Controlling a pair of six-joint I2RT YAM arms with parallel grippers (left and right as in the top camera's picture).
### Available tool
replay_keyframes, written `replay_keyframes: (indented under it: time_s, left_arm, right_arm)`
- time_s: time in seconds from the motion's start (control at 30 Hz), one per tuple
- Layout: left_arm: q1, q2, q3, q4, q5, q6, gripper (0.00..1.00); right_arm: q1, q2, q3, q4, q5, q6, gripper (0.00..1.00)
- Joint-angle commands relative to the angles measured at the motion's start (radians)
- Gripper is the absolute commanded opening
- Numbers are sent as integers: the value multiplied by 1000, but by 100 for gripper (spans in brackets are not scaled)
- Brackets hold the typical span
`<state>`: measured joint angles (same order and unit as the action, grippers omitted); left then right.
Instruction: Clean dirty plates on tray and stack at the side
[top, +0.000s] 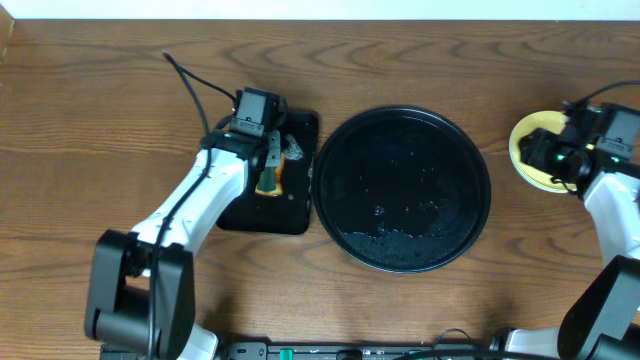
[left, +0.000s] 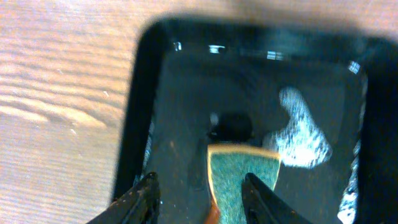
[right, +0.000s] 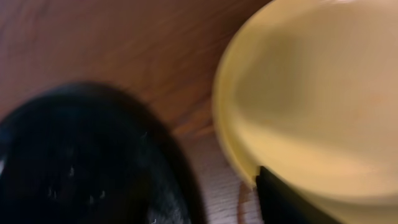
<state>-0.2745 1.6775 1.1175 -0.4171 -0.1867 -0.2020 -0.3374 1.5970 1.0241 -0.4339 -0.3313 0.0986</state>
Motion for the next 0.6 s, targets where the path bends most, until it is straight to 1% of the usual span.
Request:
replay_keyframes:
  time_s: [0.0,0.1,0.13,0.17,0.3,0.33,0.43,0.57]
  left_arm:
    - [23,-47,0,-17,-8,10,50]
    - [23,-71,0,-105,1,9,57]
    - [23,-83,0,-144,13,9,57]
    - [23,-102,0,-199,30,3,57]
    - [24,-188,-2,-315,112,-2,64]
    - [24,-241,-8,-339,116,-3,67]
    - [24,-338,-42,-341,116,-3,68]
    - [24,-512,-130,-302,116,-17,70]
  right_arm:
    - [70,4,3,-47,16,-51,70]
    - [142,-2,3,-136,149,-51,85]
    - [167,-8,3,-174,186,-51,95]
    - [191,-16,3,-209,206,-51,99]
    - [253,-60,3,-292,211,-52,99]
    - [282,-99,3,-325,211,-52,99]
    - [320,-180,-2,-361,211,-56,99]
    - [357,-331,-40,-328,212,-55,99]
